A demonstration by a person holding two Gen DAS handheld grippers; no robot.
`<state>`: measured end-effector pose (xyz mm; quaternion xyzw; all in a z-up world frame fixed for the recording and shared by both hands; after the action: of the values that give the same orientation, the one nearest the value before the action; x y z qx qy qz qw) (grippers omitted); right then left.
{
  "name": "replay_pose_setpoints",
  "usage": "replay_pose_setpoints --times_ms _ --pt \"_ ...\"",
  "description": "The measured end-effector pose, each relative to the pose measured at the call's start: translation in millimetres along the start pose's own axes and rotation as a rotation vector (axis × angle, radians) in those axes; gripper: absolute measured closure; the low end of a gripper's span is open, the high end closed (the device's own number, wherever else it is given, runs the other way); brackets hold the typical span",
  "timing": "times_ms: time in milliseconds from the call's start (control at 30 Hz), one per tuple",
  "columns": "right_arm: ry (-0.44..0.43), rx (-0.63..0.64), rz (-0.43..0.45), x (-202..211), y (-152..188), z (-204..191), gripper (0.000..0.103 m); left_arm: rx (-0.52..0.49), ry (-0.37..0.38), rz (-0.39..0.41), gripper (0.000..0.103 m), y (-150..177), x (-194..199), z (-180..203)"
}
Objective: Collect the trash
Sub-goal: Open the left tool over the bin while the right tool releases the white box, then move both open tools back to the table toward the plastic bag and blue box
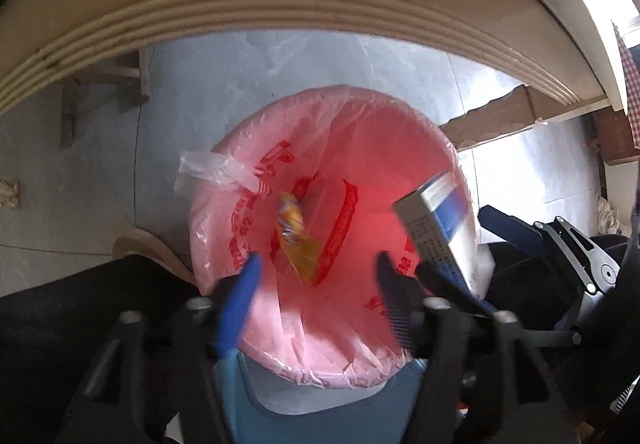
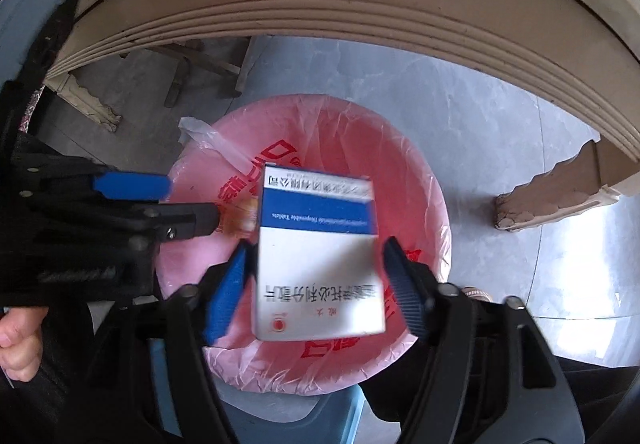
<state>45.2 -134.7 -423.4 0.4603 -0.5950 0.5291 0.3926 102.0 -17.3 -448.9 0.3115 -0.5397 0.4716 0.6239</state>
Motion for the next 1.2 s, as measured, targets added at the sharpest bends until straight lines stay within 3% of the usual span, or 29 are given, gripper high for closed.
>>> replay_pose_setpoints --times_ms 100,200,667,900,1200 --pt "0.003 -0.003 0.015 0.9 -1.8 -1.6 0.024 0.014 -0.012 0.023 0.026 -2.9 4.0 -2.9" --pt "0.003 -0.013 0.020 1.5 -2.9 -0.1 0.023 0.044 -0.025 0.040 0.023 -4.6 7.3 -8.5" --pt "-0.007 -0.054 0.097 25.0 -12.3 4.3 0.023 0.057 -0.148 0.104 0.022 -3.8 32.3 -17.4" --pt "-0.025 -0.038 0.202 74.9 -13.9 -7.6 0.023 0.055 -0.180 0.207 0.022 7.2 86.3 -14.9" --pt "-0.031 -0.014 0.389 167.5 -23.0 -24.7 0.023 0.096 -0.279 0.352 0.021 17.6 191.9 -15.1"
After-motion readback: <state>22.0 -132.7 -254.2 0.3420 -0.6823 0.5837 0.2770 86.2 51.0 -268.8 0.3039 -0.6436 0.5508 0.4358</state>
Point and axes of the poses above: each gripper's, at about its wrist camera, not at the fingertips, and x roughly against the way its jaws point, z to its right, y to its underside, the point moved 6 cm from there along -x, roughly the way its jaws point, and after that the axes turned 6 degrees about -x, right-handed, at the moved point
